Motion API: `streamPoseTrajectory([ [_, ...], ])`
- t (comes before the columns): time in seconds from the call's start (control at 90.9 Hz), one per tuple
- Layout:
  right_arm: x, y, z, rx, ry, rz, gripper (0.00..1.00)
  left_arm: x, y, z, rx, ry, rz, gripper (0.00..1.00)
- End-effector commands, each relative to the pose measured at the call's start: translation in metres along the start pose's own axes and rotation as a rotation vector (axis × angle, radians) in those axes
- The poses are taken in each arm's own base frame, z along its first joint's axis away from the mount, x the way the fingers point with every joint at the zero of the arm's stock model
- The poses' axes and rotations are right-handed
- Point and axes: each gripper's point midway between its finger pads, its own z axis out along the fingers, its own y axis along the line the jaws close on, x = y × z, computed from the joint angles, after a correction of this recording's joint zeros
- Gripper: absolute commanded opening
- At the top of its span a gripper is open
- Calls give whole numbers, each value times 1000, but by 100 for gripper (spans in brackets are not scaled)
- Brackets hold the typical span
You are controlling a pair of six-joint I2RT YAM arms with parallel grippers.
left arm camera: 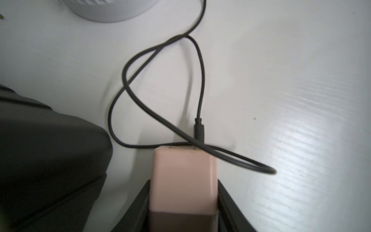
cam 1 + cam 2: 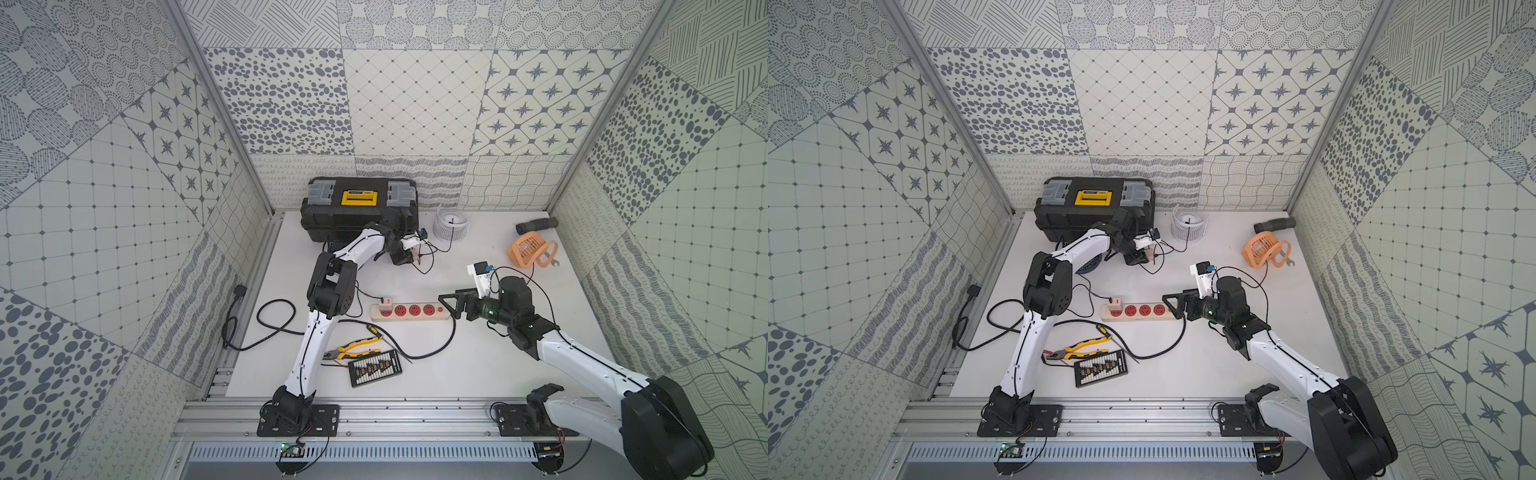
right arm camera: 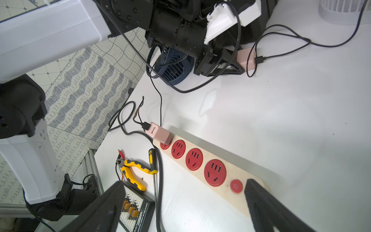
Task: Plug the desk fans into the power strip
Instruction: Pick up the plug from the center of the board.
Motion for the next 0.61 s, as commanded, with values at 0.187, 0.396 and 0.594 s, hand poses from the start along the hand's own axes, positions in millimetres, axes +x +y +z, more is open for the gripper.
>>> streamPoseTrajectory([
  [0.187, -24, 0, -10, 51, -88, 95, 97, -25, -12, -105, -285, -178, -83, 28],
  [0.396, -35, 20, -9, -40, -45, 259, 96, -38, -68, -166, -395, -262, -10, 29],
  [0.594, -47, 48, -13, -175, -18, 368, 89, -70, -134, -204, -379, -441, 57, 29],
])
